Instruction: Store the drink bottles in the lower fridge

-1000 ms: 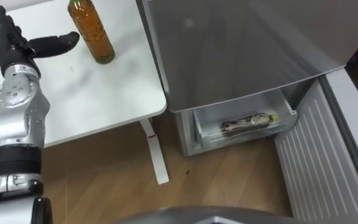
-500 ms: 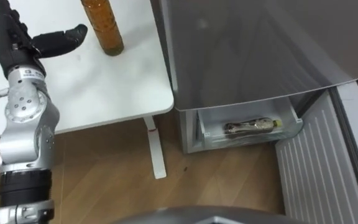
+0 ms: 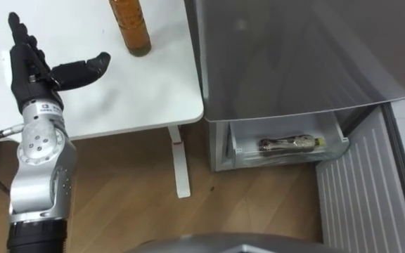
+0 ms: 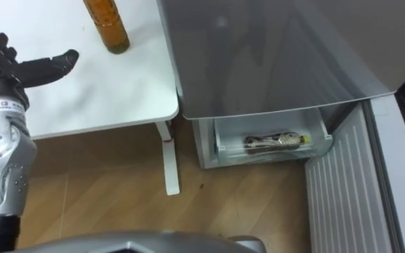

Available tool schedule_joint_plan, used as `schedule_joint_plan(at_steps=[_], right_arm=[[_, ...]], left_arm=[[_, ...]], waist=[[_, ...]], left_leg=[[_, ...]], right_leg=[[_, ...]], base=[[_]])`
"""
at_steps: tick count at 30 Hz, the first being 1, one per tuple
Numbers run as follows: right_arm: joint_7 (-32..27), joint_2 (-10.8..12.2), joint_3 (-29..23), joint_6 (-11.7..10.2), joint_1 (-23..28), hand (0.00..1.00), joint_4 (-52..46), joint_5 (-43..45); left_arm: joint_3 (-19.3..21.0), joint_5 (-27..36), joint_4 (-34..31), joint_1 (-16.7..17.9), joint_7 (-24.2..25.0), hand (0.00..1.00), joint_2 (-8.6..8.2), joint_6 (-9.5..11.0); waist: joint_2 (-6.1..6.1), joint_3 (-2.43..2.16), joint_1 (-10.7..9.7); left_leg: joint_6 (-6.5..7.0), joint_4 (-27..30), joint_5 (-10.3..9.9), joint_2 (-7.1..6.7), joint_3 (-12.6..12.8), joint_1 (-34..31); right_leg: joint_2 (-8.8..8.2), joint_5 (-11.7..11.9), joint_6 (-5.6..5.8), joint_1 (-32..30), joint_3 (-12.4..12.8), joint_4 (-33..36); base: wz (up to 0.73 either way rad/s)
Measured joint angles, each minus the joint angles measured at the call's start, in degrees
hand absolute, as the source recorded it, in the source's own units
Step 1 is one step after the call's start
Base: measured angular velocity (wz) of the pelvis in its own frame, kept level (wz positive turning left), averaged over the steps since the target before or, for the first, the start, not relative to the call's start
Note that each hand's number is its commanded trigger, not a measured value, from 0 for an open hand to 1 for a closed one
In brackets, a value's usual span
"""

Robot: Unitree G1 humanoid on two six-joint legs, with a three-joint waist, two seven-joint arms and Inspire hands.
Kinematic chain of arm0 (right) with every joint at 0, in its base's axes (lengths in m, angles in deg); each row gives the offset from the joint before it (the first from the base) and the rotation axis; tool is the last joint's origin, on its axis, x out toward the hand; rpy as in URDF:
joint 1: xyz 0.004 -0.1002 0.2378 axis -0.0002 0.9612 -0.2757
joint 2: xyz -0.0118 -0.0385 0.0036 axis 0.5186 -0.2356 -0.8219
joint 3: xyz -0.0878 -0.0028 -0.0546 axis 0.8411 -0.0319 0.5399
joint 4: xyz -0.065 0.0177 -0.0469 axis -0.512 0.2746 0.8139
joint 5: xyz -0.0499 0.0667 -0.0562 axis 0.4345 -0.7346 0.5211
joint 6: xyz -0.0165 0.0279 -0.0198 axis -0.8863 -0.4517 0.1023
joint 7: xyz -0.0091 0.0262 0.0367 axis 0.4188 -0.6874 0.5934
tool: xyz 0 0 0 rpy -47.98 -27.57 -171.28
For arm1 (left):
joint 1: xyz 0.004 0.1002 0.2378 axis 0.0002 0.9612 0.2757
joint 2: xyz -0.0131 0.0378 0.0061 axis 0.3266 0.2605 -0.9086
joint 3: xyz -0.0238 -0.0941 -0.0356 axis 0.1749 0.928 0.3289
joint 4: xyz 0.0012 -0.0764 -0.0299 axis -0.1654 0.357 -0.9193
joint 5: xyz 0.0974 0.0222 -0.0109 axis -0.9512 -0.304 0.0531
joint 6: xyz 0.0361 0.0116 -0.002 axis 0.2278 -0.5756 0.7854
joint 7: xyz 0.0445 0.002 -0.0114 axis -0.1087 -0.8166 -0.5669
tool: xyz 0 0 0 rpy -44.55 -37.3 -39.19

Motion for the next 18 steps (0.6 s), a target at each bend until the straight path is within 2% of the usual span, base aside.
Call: schedule_joint_plan(at_steps=[6,9,13,18], right_arm=[[0.1,0.1,1.4,-1.3,0.0,0.0,0.0,-4.1],[0.2,0.1,2.1,-1.7,0.0,0.0,0.0,-4.9],[0.6,0.1,2.2,-2.5,0.0,0.0,0.0,-4.5],[0.7,0.0,2.2,-2.0,0.3,0.0,0.0,-3.6]], left_arm=[[-3.0,0.0,-1.4,0.0,0.4,0.0,-0.12,0.0],[-4.2,0.1,-1.6,0.0,0.6,0.0,-0.29,0.2],[-4.4,0.1,-1.5,0.0,1.9,0.0,-0.33,0.3],[-4.4,0.1,-0.8,0.0,3.1,0.0,-0.55,0.3]], waist=[[-0.19,-0.02,0.5],[-0.54,0.13,0.5],[-0.5,0.11,0.4],[-0.25,0.17,0.4]], left_leg=[[-0.05,-0.5,0.0,-0.16,-0.7,0.0],[-0.05,-0.6,0.0,-0.21,-1.0,0.0],[-0.05,-0.5,0.0,-0.21,-1.0,0.0],[-0.05,-0.4,0.0,-0.2,-0.6,0.1]], right_leg=[[-0.03,0.0,0.0,0.1,-0.8,-0.1],[-0.05,0.0,0.0,0.2,-1.3,-0.1],[-0.05,0.0,0.0,0.2,-1.1,-0.1],[-0.04,0.0,-0.01,0.2,-0.4,-0.1]], base=[[0.05],[0.05],[0.0],[-0.04]])
